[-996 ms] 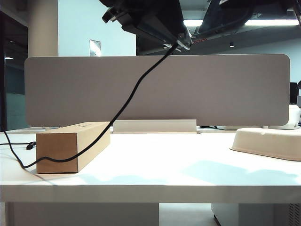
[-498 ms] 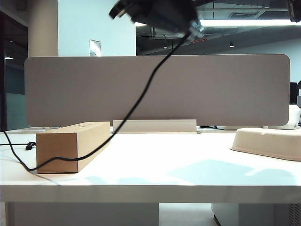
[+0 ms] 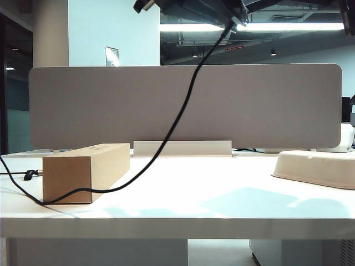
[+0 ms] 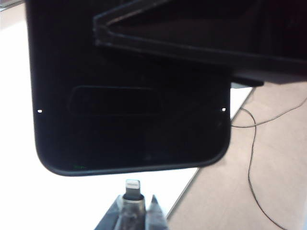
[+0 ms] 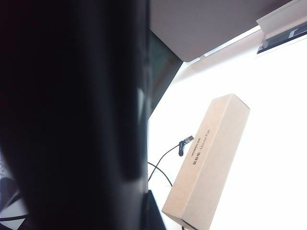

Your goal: Pick up the charging cable and the phone, plug the charging cable into the charging port on the phone, and finally place them back on the table.

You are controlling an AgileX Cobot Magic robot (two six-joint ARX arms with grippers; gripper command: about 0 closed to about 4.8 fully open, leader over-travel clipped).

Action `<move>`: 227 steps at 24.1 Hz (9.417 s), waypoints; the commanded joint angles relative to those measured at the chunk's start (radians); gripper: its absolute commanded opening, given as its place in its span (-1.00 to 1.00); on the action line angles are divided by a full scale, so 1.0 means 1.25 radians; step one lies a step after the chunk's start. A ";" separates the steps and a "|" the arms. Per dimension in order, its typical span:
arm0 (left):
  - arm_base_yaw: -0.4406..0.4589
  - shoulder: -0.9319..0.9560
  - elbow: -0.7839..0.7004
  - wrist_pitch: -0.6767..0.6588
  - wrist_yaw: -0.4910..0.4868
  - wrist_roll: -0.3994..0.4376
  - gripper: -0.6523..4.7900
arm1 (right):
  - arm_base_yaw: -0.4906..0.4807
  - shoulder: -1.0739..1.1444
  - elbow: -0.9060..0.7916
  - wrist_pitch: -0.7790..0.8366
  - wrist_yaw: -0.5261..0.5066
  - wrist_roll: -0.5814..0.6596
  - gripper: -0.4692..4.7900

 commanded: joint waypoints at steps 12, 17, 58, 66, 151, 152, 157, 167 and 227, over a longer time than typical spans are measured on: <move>-0.001 0.020 0.005 0.041 -0.001 -0.002 -0.78 | 0.003 -0.003 0.007 0.035 -0.004 -0.002 -0.83; -0.001 0.020 0.005 0.071 0.001 -0.002 -0.78 | 0.003 -0.002 0.007 0.034 -0.005 -0.002 -0.83; -0.006 0.055 0.038 0.044 -0.010 0.034 -0.78 | 0.003 0.012 0.006 -0.008 -0.003 -0.031 -0.83; -0.017 0.055 0.040 0.044 -0.006 0.034 -0.78 | 0.003 0.013 0.006 -0.025 0.000 -0.046 -0.83; -0.016 -0.130 0.119 -0.413 -0.313 0.172 -0.57 | -0.153 0.089 0.005 -0.138 0.193 -0.099 -0.83; -0.005 -0.139 0.119 -0.428 -0.313 0.172 -0.59 | -0.163 0.102 0.005 -0.138 0.193 -0.084 -0.83; 0.053 -0.174 0.119 -0.493 -0.309 0.172 -0.59 | -0.181 0.193 0.005 -0.103 0.176 -0.029 -0.83; 0.089 -0.197 0.119 -0.556 -0.292 0.172 -0.59 | -0.189 0.456 0.005 0.033 0.199 0.085 -0.83; 0.472 -0.487 -0.081 -0.446 0.005 0.189 -0.70 | -0.421 -0.434 -0.100 -0.485 0.124 -0.414 -0.84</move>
